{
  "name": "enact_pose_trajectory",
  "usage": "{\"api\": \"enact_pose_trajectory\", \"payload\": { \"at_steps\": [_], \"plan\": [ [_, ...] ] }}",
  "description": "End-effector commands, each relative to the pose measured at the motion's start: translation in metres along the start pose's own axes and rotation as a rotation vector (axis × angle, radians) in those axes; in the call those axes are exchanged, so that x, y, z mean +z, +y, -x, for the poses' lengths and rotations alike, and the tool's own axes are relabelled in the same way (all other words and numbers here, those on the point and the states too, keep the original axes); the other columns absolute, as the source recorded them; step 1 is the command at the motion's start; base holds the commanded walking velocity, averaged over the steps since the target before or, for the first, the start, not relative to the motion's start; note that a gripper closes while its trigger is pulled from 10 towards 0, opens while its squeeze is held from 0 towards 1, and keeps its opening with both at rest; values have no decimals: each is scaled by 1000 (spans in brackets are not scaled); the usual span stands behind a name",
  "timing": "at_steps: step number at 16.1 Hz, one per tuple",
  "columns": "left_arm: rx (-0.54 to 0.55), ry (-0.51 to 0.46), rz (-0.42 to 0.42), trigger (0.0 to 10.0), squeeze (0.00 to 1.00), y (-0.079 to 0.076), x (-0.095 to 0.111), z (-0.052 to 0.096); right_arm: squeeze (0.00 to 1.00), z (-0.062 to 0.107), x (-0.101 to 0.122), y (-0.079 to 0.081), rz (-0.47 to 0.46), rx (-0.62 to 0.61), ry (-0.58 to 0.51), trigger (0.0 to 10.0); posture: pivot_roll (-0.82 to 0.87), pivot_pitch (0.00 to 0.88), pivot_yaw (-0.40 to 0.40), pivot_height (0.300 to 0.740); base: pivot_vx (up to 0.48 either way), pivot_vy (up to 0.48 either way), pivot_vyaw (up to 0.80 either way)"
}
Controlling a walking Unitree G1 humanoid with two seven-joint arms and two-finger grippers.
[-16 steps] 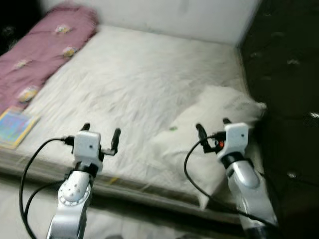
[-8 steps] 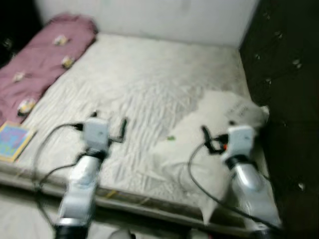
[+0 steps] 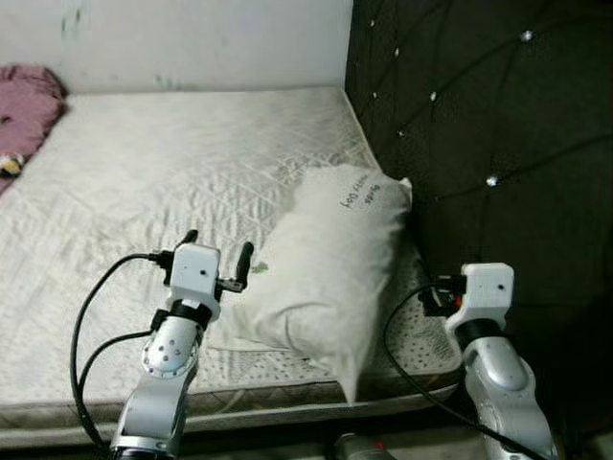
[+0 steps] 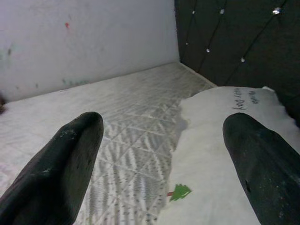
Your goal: Clean up the room
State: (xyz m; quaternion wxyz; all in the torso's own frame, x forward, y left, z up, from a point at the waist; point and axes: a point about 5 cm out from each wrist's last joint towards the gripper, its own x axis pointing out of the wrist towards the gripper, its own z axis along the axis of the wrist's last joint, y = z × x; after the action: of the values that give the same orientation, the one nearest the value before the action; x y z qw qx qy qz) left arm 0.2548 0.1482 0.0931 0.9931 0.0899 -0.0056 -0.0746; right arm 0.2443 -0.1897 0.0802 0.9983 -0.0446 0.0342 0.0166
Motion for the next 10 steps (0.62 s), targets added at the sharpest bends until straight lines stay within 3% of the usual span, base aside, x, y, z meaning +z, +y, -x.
{"api": "enact_pose_trajectory", "payload": {
  "at_steps": [1, 10],
  "plan": [
    [14, -11, -14, 10000, 0, 1, 3, 1, 0, -5, 9, 8, 2, 39, -35, 10000, -4, 0, 7, 740, 0, 0, 0],
    [11, 2, -8, 10000, 0, 0, 2, 6, 0, -9, 13, 6, 6, 56, -44, 10000, -7, 10, 10, 740, 0, -28, 0]
  ]
}}
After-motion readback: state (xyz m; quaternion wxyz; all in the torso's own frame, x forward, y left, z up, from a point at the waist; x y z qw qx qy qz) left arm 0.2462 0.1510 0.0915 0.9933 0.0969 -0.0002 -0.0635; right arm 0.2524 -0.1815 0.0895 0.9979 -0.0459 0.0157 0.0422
